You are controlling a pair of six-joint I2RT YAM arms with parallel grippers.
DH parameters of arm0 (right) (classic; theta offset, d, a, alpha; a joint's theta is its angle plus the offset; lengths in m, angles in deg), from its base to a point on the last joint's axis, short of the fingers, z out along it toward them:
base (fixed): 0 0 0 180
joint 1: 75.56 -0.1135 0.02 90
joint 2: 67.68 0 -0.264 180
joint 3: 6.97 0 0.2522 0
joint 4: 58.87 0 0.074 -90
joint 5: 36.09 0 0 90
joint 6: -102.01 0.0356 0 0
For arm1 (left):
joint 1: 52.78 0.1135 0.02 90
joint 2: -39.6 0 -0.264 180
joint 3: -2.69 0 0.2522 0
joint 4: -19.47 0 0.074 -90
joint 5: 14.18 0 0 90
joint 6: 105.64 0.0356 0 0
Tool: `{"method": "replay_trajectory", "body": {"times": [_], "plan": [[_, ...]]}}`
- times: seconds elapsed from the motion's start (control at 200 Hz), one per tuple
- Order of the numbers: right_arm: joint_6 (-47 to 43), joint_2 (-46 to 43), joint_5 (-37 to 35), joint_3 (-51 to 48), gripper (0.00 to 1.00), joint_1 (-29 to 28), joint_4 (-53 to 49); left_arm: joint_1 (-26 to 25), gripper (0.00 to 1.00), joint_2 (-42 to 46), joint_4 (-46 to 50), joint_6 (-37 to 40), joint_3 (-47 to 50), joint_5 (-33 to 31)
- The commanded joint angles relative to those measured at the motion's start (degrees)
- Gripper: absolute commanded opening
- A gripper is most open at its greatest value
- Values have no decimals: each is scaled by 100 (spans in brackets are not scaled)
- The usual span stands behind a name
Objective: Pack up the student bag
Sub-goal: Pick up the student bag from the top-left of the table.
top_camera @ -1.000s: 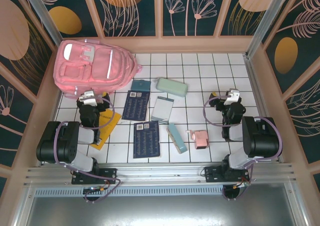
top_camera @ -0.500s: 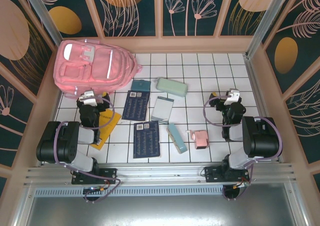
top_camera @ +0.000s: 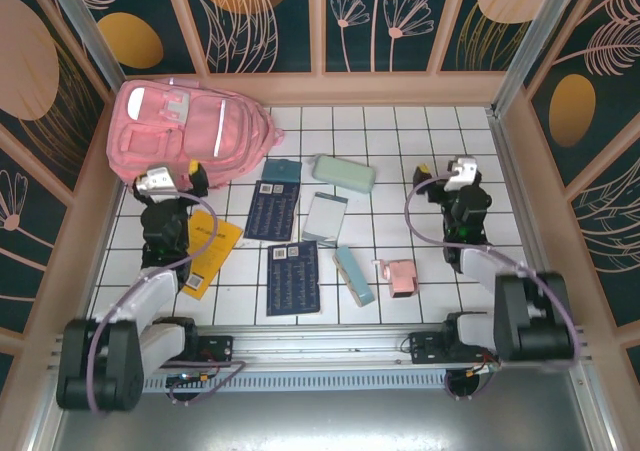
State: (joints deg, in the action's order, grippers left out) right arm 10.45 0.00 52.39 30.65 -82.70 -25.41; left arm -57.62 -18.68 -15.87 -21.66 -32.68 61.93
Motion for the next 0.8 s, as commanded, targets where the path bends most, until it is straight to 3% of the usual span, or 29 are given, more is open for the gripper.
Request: {"method": "replay_trajectory", "body": {"times": [0.0,0.095,0.155,0.225,0.28,0.345,0.405,0.48,0.536,0.591,0.791], "plan": [[-271,-796,-365,624,99,-855,-782,-494,99,369,1649,-715,-945,-45],[-545,-993,-516,1553,99,-1859,-1796,-1386,99,372,3270,-533,-2227,-525],[-416,-970,-968,2261,99,-2430,-2498,-1824,99,158,4279,-424,-3127,-963],[352,-860,-1695,3132,99,-2809,-3493,-1836,99,-247,5584,-1279,-4252,-1638],[1448,-705,-1756,3923,99,-2690,-4633,-1827,99,-569,6176,-1315,-4824,-1879],[1887,-535,-1491,4516,99,-2453,-5441,-1830,99,-868,6277,-1187,-5118,-1783],[2170,-492,-685,4557,99,-1796,-5446,-1827,99,-1064,5853,-1253,-5071,-1566],[2421,-476,-172,4496,99,-1482,-5394,-1806,99,-1614,5954,-1370,-5415,-1551],[2226,-249,220,4786,99,-1492,-5795,-1716,98,-2316,6522,-1590,-6133,-1754],[2134,-25,531,5050,99,-1591,-6138,-1540,99,-2996,6857,-1675,-6702,-1514],[2381,185,168,4763,99,-2282,-6164,-690,99,-4792,7571,-1968,-8184,-179]]}}
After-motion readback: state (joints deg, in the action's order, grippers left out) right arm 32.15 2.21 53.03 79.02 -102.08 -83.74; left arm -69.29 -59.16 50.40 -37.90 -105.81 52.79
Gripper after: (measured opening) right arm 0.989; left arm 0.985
